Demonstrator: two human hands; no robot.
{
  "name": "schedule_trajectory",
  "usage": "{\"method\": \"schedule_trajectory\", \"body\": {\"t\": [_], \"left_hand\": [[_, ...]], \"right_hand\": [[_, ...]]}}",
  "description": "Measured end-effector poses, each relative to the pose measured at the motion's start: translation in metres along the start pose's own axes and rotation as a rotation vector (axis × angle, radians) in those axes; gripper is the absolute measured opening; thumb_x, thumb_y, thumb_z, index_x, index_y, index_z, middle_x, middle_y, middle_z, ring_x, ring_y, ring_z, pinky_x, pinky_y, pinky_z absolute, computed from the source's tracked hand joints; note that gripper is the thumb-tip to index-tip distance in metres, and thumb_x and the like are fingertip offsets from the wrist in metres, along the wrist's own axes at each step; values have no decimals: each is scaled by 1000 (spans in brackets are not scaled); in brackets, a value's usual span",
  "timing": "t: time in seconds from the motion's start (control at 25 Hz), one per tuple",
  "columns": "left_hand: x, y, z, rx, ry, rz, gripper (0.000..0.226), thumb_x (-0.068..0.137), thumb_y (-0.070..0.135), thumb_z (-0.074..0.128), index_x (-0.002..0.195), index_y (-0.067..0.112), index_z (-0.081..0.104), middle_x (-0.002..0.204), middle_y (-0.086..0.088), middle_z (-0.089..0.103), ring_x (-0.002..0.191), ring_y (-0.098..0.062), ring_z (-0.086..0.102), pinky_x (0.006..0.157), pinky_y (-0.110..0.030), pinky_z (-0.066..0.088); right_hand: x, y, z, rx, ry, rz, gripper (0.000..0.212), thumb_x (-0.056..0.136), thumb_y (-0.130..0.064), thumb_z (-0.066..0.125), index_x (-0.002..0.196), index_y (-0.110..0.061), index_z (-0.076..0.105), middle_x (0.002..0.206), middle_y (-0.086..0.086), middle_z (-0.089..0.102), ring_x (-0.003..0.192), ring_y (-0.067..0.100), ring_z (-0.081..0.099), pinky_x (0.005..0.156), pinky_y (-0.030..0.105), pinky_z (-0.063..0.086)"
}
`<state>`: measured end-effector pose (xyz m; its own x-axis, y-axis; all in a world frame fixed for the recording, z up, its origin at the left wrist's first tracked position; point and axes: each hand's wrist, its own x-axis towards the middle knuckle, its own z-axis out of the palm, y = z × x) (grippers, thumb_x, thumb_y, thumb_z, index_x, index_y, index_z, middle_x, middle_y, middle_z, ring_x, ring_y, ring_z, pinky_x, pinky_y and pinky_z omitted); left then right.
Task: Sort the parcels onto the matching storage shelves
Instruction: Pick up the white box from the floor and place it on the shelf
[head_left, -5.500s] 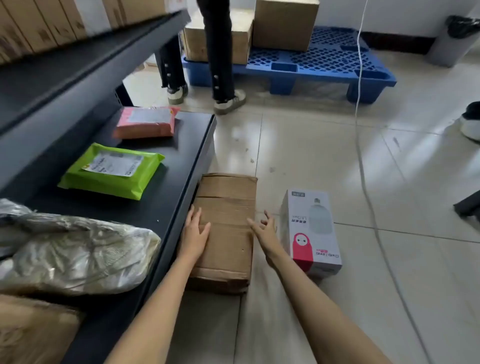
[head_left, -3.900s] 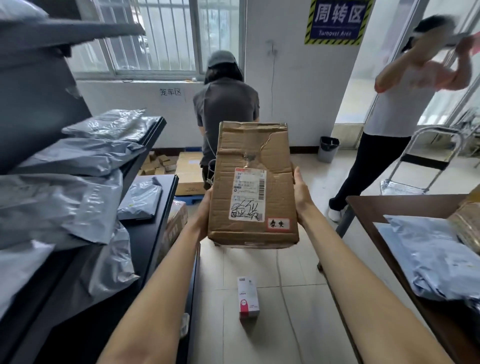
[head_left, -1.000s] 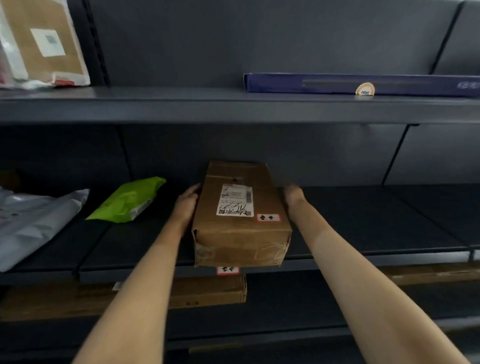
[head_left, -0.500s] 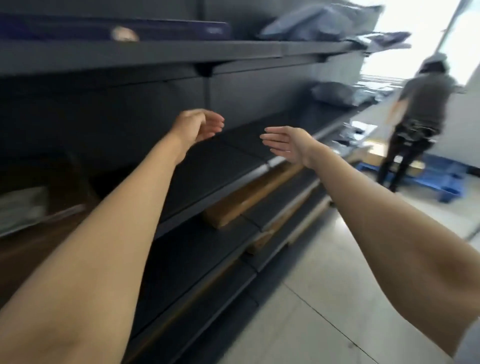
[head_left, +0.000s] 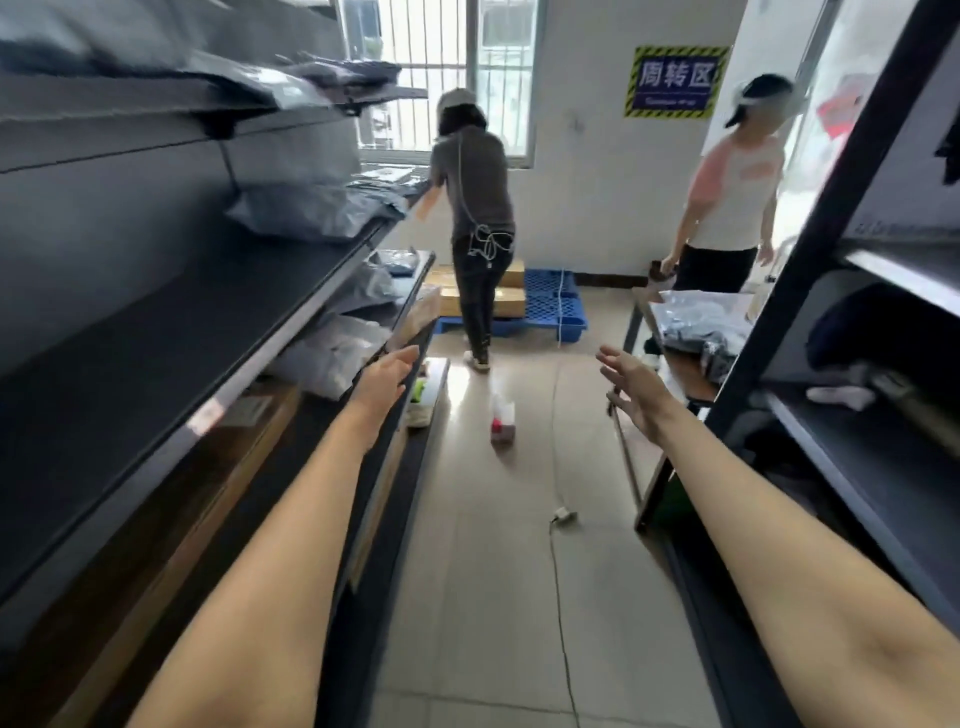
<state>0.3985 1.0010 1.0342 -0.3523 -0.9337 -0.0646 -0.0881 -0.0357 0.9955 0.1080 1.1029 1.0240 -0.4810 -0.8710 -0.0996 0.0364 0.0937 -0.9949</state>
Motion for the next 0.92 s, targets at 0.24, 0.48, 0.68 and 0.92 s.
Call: {"method": "schedule_trajectory", "body": {"t": [0.24, 0.48, 0.68, 0.92], "left_hand": [[231, -34, 38, 36, -93, -48, 46, 96, 15, 38, 140, 10, 47, 146, -9, 46, 139, -23, 37, 115, -36, 27], [503, -105, 66, 86, -154, -147, 45, 97, 21, 40, 142, 18, 45, 150, -4, 41, 142, -22, 32, 115, -39, 25], [689, -153, 127, 200, -278, -244, 47, 99, 21, 42, 145, 14, 39, 152, -6, 39, 142, -23, 34, 114, -37, 26], [868, -247, 192, 134, -161, -300, 45, 96, 19, 46, 141, 13, 47, 146, -4, 48, 134, -13, 40, 101, -23, 26]], "right_hand": [[199, 18, -19, -12, 72, 35, 47, 97, -17, 42, 144, -17, 42, 148, 1, 45, 140, 17, 36, 109, 36, 27], [456, 75, 1, -21, 148, 88, 46, 97, -14, 47, 143, -18, 44, 148, 0, 46, 136, 14, 39, 112, 37, 27], [641, 121, 2, -37, 147, 204, 48, 97, -14, 49, 144, -16, 42, 147, -1, 47, 126, 9, 43, 106, 29, 29], [835, 212, -17, -62, 161, 281, 49, 97, -11, 49, 145, -11, 41, 149, 6, 46, 133, 13, 43, 104, 24, 29]]}}
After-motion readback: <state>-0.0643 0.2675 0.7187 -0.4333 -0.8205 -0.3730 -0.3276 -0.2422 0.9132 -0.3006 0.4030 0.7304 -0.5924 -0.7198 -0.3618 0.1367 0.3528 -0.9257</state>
